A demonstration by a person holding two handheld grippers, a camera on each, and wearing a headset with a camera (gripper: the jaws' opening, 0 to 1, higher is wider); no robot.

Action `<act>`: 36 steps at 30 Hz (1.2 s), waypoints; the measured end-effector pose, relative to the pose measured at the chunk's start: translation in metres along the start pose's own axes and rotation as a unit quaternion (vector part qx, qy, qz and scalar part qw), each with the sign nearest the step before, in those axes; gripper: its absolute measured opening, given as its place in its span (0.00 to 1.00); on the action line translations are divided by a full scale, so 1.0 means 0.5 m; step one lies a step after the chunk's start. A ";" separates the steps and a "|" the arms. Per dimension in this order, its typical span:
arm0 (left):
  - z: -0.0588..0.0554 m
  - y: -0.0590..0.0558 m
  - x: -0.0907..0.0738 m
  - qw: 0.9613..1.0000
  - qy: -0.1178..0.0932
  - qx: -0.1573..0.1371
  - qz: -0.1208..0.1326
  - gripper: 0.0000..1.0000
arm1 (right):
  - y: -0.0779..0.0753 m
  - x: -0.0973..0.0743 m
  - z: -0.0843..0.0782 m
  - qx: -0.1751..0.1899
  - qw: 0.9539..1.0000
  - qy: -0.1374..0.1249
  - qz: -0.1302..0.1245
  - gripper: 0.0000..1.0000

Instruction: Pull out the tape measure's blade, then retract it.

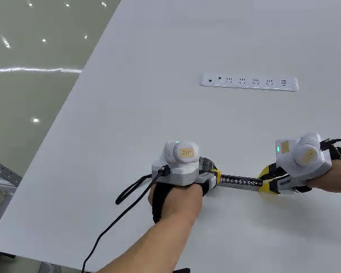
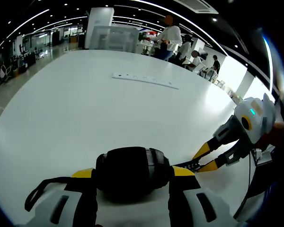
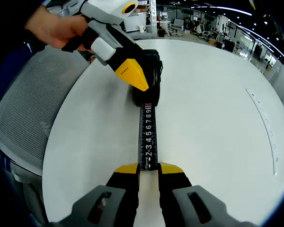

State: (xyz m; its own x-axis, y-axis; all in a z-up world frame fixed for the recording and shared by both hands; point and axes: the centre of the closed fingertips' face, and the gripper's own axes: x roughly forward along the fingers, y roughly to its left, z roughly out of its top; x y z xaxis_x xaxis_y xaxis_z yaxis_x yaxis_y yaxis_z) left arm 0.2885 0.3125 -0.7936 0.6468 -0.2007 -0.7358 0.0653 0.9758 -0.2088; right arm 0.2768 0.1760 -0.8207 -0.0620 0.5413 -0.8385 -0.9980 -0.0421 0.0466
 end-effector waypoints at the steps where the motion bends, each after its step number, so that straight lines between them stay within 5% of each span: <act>1: 0.000 0.000 0.000 1.000 0.000 0.000 0.000 0.57 | 0.001 0.001 0.001 -0.001 1.000 0.000 0.001 0.11; 36: 0.001 0.002 0.004 1.000 0.001 -0.011 -0.008 0.57 | -0.008 0.033 0.038 -0.006 1.000 -0.012 0.003 0.11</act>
State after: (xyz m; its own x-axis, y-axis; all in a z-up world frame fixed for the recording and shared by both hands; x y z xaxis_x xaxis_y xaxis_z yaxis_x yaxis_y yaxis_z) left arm 0.2903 0.3132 -0.7949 0.6448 -0.2170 -0.7329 0.0586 0.9701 -0.2357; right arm 0.2797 0.2011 -0.8242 -0.0693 0.5606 -0.8252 -0.9974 -0.0553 0.0462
